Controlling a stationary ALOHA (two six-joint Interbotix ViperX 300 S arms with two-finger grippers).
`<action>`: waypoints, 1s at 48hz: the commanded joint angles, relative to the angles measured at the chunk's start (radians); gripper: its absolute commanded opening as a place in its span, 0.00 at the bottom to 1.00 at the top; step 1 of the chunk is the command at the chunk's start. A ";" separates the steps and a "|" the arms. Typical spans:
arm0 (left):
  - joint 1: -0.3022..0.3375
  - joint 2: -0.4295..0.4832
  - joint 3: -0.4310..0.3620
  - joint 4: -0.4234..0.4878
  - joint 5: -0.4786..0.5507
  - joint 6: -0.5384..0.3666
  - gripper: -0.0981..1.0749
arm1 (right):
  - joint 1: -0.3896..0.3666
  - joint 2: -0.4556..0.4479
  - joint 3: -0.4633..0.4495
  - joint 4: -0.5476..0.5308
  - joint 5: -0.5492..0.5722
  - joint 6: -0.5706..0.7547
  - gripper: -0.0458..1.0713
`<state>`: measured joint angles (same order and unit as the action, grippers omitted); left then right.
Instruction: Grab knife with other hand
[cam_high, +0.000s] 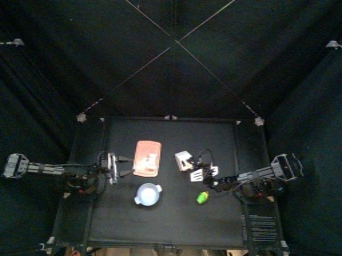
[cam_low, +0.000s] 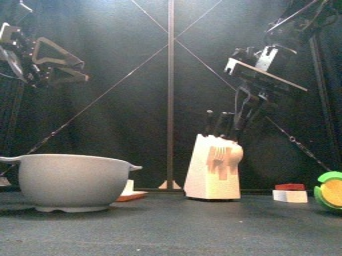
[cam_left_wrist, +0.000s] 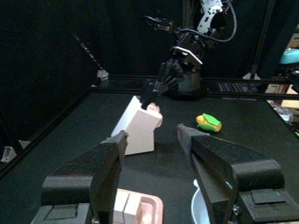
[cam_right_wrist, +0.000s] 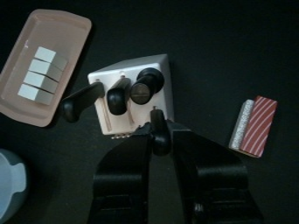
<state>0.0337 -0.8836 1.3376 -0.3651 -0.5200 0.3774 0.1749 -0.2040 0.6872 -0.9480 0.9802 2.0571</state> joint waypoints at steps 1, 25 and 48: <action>0.003 0.003 -0.011 -0.002 -0.009 0.000 0.83 | 0.002 -0.012 -0.029 -0.008 0.005 -0.003 0.52; 0.006 0.003 -0.006 -0.002 -0.009 0.000 0.83 | 0.057 -0.066 -0.058 0.000 0.118 -0.003 0.52; 0.008 0.003 -0.009 -0.003 -0.009 0.002 0.83 | 0.150 -0.114 -0.074 0.009 0.153 -0.002 0.52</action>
<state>0.0368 -0.8836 1.3422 -0.3712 -0.5200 0.3774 0.3068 -0.2823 0.6412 -0.9342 1.1275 2.0555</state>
